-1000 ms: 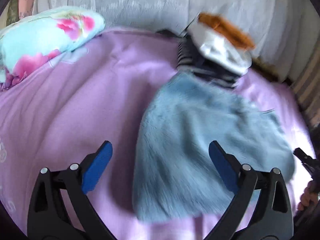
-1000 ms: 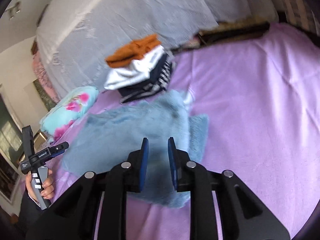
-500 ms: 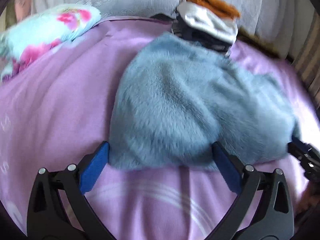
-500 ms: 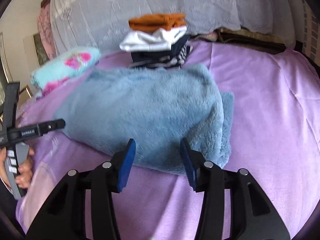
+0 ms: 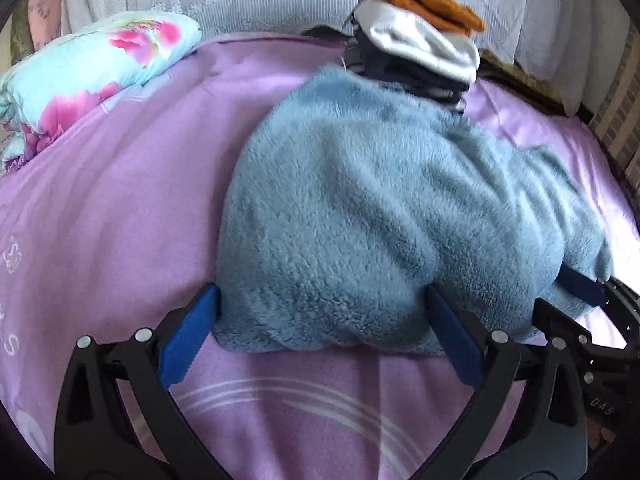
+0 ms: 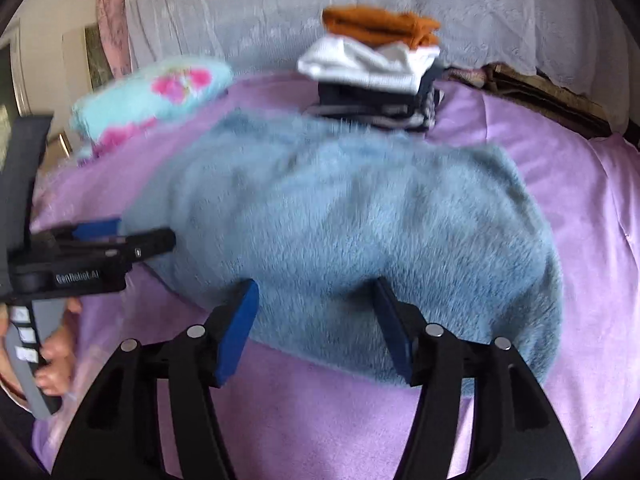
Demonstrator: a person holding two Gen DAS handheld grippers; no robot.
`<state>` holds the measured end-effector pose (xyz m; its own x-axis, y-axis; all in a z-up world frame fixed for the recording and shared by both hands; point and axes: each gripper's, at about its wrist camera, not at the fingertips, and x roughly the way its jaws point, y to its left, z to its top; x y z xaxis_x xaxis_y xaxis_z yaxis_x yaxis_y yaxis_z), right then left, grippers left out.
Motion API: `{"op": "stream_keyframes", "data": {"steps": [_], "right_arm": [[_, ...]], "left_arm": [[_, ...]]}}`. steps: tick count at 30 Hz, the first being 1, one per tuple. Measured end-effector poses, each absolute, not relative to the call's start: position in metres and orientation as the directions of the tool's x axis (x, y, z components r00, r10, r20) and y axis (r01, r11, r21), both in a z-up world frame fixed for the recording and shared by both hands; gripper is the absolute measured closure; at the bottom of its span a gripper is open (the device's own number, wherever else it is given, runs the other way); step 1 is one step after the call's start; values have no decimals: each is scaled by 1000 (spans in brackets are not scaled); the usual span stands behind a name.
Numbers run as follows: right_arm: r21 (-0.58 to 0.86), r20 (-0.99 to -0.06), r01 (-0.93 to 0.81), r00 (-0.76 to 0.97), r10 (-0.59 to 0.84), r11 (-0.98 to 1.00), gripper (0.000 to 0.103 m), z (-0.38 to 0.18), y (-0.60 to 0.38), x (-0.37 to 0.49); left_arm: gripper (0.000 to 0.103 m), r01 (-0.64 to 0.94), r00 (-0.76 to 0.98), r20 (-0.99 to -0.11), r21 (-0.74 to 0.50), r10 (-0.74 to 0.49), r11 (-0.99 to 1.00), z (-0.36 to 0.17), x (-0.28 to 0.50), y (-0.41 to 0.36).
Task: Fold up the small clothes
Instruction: 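Release the jacket and press the folded bundle flat with both grippers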
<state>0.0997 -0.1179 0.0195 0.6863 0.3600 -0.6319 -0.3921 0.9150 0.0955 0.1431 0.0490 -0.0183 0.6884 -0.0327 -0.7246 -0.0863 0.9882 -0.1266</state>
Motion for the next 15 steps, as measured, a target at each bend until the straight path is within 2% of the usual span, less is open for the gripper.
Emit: {"op": "stream_keyframes", "data": {"steps": [4, 6, 9, 11, 15], "right_arm": [[64, -620, -367, 714, 325, 928, 43, 43, -102, 134], [105, -645, -338, 693, 323, 935, 43, 41, -96, 160], [136, -718, -286, 631, 293, 949, 43, 17, -89, 196], [149, -762, -273, 580, 286, 950, 41, -8, -92, 214], [134, -728, -281, 623, 287, 950, 41, -1, -93, 204]], "left_arm": [[2, -85, 718, -693, -173, -60, 981, 1, 148, 64], [2, -127, 720, -694, -169, -26, 977, 3, 157, 75], [2, -151, 700, -712, -228, -59, 962, -8, 162, 90], [2, -170, 686, -726, -218, -44, 961, -14, 164, 94], [2, -168, 687, -727, -157, 1, 973, -16, 167, 85]]}}
